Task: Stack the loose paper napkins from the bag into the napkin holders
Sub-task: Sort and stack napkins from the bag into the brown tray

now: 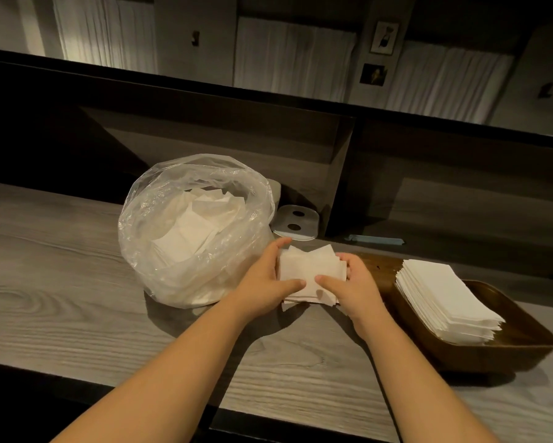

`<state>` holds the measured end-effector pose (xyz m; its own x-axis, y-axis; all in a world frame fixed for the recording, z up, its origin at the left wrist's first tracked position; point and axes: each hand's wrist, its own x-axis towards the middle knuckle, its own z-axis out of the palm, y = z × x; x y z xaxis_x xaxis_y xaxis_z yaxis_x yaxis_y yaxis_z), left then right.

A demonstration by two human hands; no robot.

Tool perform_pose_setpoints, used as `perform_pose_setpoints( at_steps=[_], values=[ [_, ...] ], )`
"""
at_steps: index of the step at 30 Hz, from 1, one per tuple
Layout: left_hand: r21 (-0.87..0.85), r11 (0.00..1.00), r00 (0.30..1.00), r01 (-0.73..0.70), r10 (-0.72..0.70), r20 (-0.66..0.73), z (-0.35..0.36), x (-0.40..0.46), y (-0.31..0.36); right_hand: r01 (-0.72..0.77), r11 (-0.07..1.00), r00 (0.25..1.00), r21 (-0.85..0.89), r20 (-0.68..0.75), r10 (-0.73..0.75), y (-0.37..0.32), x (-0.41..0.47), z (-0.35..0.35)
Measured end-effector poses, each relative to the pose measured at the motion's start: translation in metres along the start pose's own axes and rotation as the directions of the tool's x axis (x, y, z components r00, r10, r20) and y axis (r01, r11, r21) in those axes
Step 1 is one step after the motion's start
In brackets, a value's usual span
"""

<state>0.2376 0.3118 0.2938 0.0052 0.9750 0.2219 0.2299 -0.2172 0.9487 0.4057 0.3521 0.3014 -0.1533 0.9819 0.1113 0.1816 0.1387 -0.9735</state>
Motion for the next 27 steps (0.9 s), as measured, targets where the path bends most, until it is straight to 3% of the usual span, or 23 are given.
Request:
perform_pose_setpoints(
  at_steps=[3, 5, 11, 14, 17, 23, 27],
  values=[
    [0.01, 0.996, 0.985, -0.086, 0.084, 0.151, -0.002, -0.002, 0.002, 0.044, 0.995, 0.998, 0.092, 0.04, -0.047, 0.002, 0.0, -0.003],
    [0.002, 0.995, 0.966, -0.1, 0.096, 0.239, -0.003, -0.002, 0.002, 0.047, 0.998, 0.993, 0.041, 0.11, -0.051, 0.002, -0.001, -0.004],
    [0.152, 0.981, 0.98, -0.12, 0.093, 0.175, -0.004, -0.001, 0.001, 0.048, 0.995, 0.992, -0.091, 0.119, -0.037, 0.004, 0.002, -0.008],
    [0.104, 0.986, 0.975, -0.127, 0.105, 0.196, -0.002, -0.001, 0.0, 0.057, 0.998, 0.994, -0.036, 0.097, -0.053, 0.005, 0.003, -0.01],
    [0.08, 0.99, 0.975, -0.12, 0.102, 0.196, -0.001, -0.001, -0.001, 0.059, 0.997, 0.985, -0.05, 0.162, -0.05, 0.007, 0.003, -0.011],
    [0.153, 0.985, 0.997, -0.079, 0.08, 0.003, 0.003, 0.002, -0.005, 0.099, 0.992, 0.994, -0.074, 0.063, -0.095, 0.012, 0.005, -0.011],
    [0.14, 0.978, 0.987, -0.157, 0.152, 0.045, 0.002, 0.002, -0.004, 0.161, 0.987, 0.983, -0.013, 0.093, -0.159, 0.013, 0.005, -0.008]
  ],
)
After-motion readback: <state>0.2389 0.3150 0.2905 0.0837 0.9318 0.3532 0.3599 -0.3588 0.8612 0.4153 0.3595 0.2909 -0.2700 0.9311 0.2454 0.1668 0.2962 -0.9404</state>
